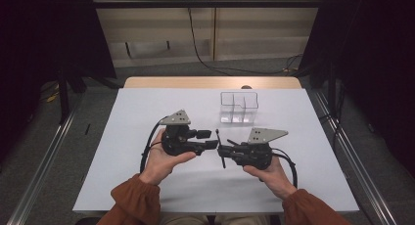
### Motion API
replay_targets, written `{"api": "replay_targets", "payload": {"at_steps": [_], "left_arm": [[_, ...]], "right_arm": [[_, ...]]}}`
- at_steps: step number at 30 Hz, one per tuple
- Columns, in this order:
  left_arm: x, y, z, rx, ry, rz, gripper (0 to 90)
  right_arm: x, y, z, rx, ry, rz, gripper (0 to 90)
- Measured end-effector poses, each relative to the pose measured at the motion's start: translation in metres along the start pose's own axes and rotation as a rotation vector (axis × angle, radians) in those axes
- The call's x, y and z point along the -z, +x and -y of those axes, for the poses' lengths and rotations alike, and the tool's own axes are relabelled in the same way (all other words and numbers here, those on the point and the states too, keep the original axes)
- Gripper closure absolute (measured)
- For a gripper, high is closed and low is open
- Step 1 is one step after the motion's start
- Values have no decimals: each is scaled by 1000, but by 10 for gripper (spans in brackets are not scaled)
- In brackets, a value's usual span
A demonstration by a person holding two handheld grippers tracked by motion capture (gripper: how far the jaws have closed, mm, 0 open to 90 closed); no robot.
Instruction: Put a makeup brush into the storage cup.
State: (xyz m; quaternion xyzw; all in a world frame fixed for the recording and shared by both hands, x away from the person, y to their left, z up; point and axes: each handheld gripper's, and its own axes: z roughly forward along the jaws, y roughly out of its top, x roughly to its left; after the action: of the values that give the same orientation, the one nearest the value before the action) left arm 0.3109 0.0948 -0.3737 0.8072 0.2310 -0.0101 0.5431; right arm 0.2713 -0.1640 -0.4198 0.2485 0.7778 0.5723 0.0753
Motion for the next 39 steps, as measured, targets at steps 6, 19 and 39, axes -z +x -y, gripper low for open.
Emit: {"api": "replay_targets", "payload": {"at_steps": [6, 19, 39], "left_arm": [[7, 2, 5, -33, -18, -53, 344], [29, 12, 20, -14, -70, -161, 69], [70, 27, 48, -43, -127, -296, 20]], "right_arm": [[2, -3, 0, -10, -6, 14, 846], [5, -5, -1, -16, -13, 29, 845], [13, -10, -2, -32, -23, 67, 845]]}}
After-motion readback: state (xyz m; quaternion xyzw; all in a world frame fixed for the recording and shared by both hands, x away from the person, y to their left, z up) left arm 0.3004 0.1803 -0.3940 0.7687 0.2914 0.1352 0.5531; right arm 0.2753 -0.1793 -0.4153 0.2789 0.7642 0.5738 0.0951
